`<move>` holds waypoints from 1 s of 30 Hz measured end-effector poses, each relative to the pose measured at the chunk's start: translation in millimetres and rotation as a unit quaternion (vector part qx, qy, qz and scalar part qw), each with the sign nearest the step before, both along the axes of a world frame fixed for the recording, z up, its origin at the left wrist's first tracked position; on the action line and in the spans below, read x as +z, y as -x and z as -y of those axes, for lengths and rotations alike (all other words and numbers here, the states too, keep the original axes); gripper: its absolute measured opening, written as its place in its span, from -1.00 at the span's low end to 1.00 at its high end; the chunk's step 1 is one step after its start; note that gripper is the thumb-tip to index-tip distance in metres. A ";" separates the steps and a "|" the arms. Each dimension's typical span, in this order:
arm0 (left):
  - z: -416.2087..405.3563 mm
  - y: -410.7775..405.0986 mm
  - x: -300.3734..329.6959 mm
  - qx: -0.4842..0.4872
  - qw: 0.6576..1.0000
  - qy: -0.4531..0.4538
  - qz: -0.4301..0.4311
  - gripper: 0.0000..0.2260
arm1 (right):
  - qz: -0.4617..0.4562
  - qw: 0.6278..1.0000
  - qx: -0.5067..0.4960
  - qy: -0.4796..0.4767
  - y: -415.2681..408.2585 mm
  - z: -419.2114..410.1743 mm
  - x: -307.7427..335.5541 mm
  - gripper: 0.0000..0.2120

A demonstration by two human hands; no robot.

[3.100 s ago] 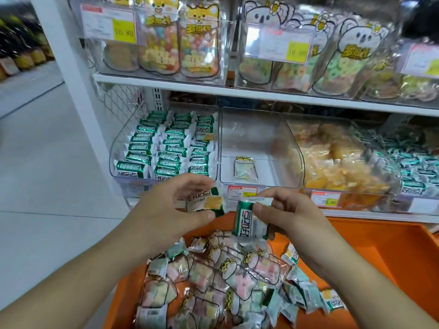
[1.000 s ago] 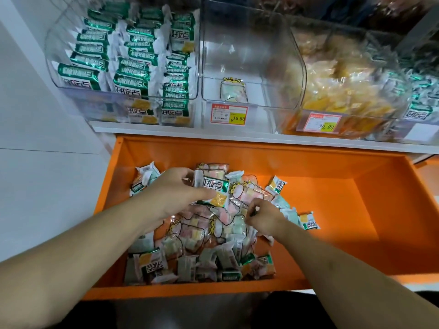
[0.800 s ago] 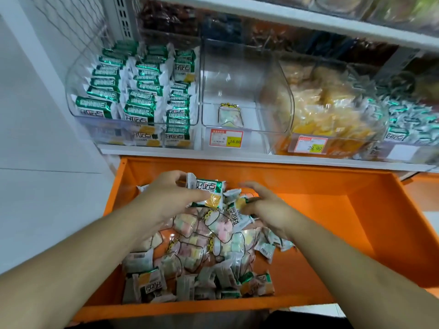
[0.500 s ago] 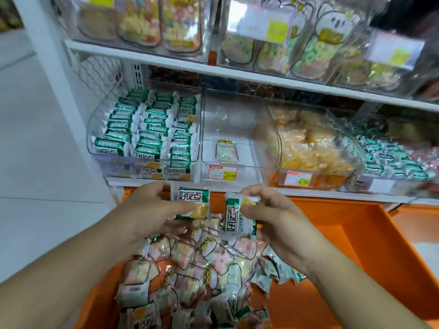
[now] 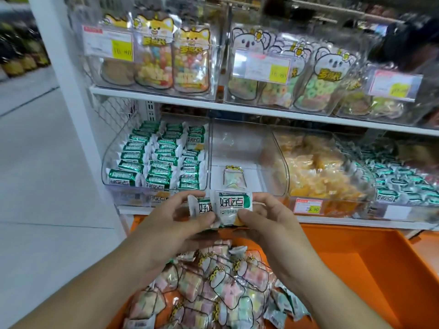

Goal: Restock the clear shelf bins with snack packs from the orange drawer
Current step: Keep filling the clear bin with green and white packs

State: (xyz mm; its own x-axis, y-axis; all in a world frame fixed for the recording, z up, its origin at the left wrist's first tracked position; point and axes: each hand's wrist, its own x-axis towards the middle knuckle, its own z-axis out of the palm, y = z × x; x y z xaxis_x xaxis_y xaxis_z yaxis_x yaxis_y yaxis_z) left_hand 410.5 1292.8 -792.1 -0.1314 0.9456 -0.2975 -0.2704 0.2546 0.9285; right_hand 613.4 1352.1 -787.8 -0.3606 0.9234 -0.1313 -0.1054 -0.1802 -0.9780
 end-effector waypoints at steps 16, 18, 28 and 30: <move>1.9 9.6 -0.3 -0.040 0.999 -0.013 -0.033 -0.45 | 0.117 0.989 0.056 -0.070 26.0 4.3 -0.7 -0.78; 1.9 12.1 3.7 -0.033 0.998 -0.020 -0.041 -0.54 | 0.118 0.987 0.082 -0.076 30.6 1.6 3.9 -0.76; -34.2 65.9 46.6 -0.058 0.960 0.006 -0.275 -0.26 | 0.126 0.982 0.090 -0.105 66.2 -47.5 26.0 -0.57; -51.7 78.0 59.9 -0.055 0.943 0.001 -0.329 -0.30 | 0.127 0.982 0.088 -0.113 77.8 -60.4 29.5 -0.56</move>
State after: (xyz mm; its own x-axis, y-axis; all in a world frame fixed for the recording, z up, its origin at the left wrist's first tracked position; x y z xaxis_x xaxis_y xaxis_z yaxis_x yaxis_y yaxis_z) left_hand 332.6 1344.5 -732.2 -0.1892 0.9637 -0.1885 0.3913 0.2500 0.8857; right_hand 535.6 1412.6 -758.2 -0.4989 0.8659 -0.0360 0.1602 0.0513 -0.9858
